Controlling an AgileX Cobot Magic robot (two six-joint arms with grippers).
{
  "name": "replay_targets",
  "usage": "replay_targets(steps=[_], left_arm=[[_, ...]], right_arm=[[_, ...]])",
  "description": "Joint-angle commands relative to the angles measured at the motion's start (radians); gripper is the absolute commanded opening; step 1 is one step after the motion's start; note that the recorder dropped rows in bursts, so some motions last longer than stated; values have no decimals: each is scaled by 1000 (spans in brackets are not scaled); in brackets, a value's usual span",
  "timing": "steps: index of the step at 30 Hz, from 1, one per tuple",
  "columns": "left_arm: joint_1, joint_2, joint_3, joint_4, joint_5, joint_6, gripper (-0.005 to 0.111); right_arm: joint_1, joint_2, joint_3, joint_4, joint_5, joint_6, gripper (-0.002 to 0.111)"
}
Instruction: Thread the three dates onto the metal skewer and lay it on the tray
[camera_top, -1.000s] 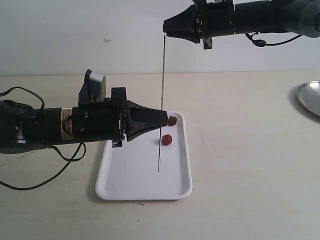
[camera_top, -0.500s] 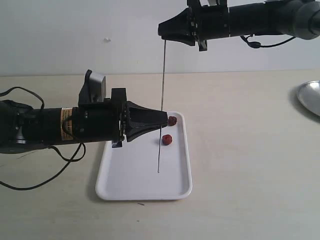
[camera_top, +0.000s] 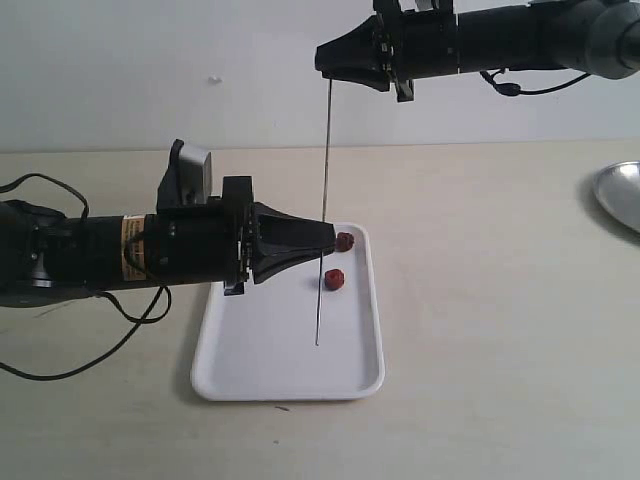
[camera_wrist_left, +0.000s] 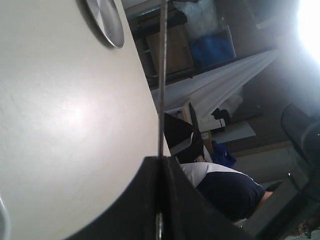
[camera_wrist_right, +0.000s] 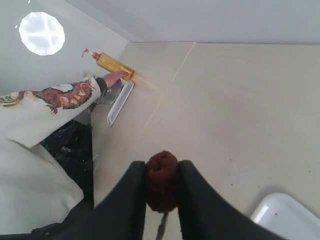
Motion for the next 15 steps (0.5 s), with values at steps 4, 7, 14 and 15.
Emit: replay_targets(steps=[4, 7, 14, 15], left_arm=[[-5, -2, -5, -6, -17, 6, 0], [-5, -2, -5, -9, -17, 25, 0], [-5, -2, -5, -27, -17, 44, 0], [-5, -2, -5, -30, -17, 44, 0]], right_arm=[[-3, -3, -4, -2, 4, -9, 21], [-3, -3, -4, -2, 4, -9, 21], [-3, -3, -4, -2, 4, -9, 21], [-3, -3, -4, -2, 4, -9, 21]])
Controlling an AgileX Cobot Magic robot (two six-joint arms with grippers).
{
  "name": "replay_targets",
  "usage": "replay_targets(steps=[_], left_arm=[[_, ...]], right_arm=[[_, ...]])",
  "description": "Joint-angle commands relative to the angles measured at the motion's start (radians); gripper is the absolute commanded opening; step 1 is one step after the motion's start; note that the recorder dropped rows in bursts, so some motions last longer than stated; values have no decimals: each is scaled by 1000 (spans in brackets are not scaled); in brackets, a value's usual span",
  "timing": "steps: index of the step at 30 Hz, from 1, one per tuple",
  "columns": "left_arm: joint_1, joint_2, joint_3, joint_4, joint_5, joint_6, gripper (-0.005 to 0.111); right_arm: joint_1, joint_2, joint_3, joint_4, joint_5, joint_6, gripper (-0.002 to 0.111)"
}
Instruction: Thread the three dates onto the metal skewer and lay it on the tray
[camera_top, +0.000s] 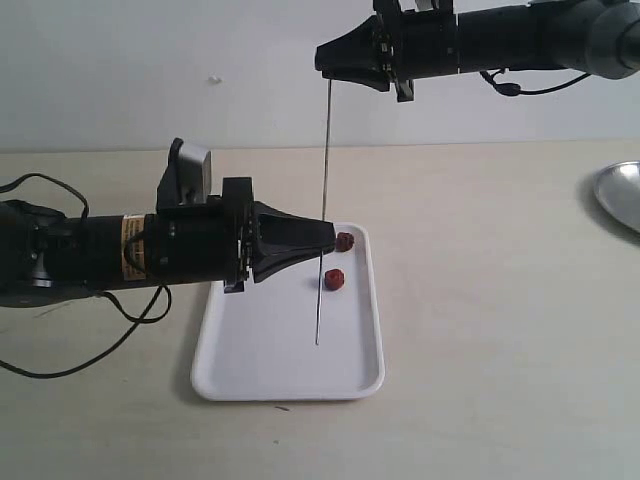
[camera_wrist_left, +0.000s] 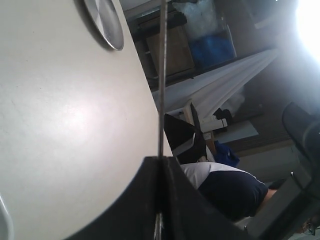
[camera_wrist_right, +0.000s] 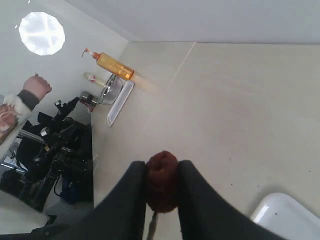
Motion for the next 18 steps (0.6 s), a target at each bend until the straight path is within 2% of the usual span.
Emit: replay_targets(steps=[1, 18], left_arm=[[-5, -2, -5, -30, -17, 19, 0], [-5, -2, -29, -134, -17, 25, 0]], right_arm=[[-3, -3, -4, -2, 4, -9, 21], [-1, -3, -4, -2, 4, -2, 21]])
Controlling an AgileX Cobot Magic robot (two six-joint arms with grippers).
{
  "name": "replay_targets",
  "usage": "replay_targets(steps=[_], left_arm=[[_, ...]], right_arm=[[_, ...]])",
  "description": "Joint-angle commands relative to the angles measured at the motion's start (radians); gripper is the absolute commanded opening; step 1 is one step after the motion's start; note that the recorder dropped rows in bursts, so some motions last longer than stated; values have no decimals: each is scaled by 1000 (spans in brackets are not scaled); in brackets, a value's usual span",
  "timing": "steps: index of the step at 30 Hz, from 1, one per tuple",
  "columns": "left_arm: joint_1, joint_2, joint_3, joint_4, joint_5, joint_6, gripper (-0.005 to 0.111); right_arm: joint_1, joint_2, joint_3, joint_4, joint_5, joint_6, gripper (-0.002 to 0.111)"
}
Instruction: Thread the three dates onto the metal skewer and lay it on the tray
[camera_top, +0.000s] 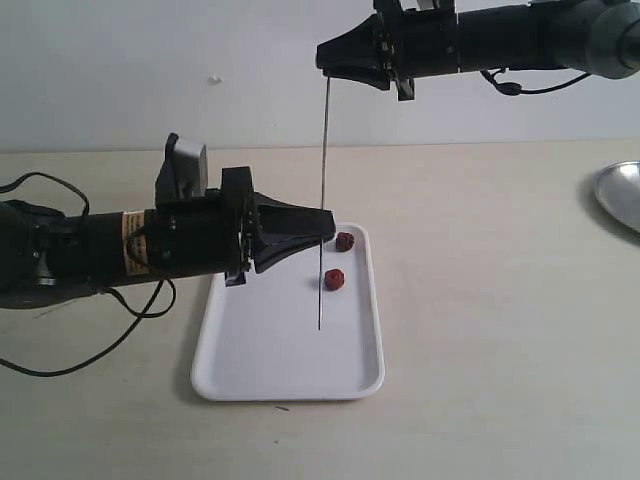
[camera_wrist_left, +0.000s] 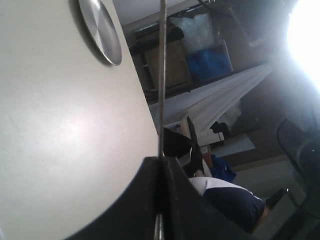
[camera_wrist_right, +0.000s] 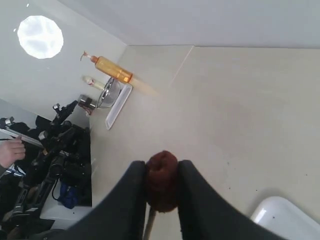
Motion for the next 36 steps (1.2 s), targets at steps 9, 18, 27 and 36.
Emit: replay_targets(steps=[9, 18, 27, 36], left_arm=[[0, -2, -131, -47, 66, -20, 0], [4, -2, -219, -47, 257, -33, 0], [20, -2, -316, -47, 305, -40, 0], [20, -2, -346, -53, 320, -29, 0]], right_arm=[[-1, -3, -4, -3, 15, -2, 21], [-1, -3, -4, -3, 15, 1, 21], [-1, -3, -4, -5, 15, 1, 21], [-1, -3, -4, -25, 15, -3, 23]])
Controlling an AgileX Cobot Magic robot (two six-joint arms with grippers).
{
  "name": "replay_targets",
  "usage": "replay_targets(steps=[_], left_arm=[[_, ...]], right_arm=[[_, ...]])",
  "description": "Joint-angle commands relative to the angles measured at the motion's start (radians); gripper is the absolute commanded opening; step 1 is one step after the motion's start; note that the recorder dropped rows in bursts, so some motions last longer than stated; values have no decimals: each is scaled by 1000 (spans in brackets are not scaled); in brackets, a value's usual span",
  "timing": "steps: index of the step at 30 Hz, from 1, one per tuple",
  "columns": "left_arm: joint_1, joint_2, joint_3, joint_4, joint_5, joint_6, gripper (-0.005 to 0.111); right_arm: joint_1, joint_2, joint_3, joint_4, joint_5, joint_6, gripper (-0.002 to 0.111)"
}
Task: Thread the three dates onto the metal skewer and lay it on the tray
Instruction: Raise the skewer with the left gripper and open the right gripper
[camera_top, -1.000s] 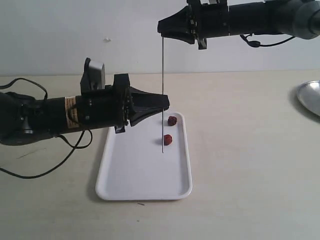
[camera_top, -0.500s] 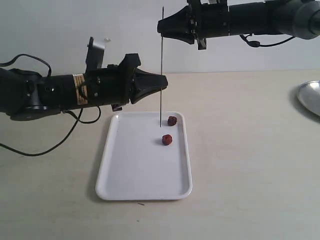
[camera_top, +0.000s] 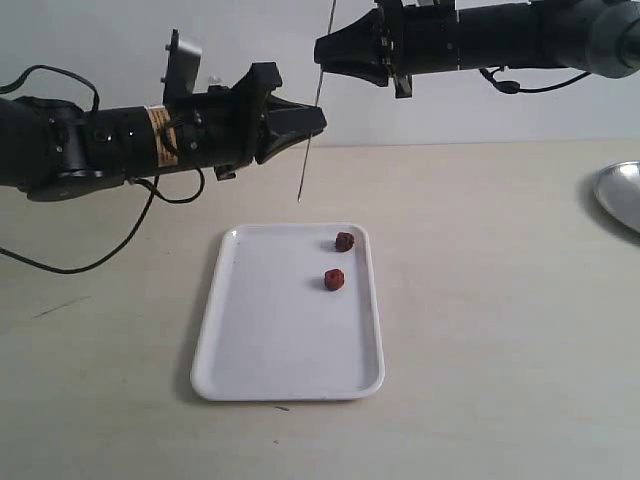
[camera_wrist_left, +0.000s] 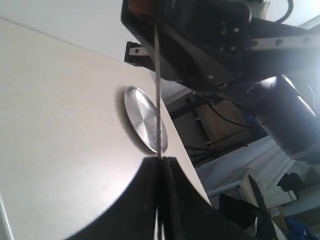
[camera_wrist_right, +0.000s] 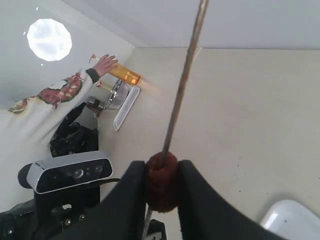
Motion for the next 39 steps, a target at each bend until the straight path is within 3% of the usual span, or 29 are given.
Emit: replay_targets(steps=[1, 8, 19, 31, 36, 39], left_arm=[[4, -7, -20, -49, -25, 29, 0], [4, -7, -20, -111, -25, 109, 0], [4, -6, -20, -118, -2, 115, 0], [4, -6, -20, -100, 17, 115, 0], [4, -6, -20, -100, 19, 115, 0], [4, -6, -20, -100, 20, 115, 0]], right_arm=[[-3, -3, -4, -47, 4, -6, 24], [-3, -3, -4, -47, 4, -15, 25], [-3, -3, -4, -45, 4, -31, 52], [-3, -3, -4, -13, 4, -29, 55], [-3, -3, -4, -12, 4, -29, 71], [-3, -3, -4, -15, 4, -29, 73]])
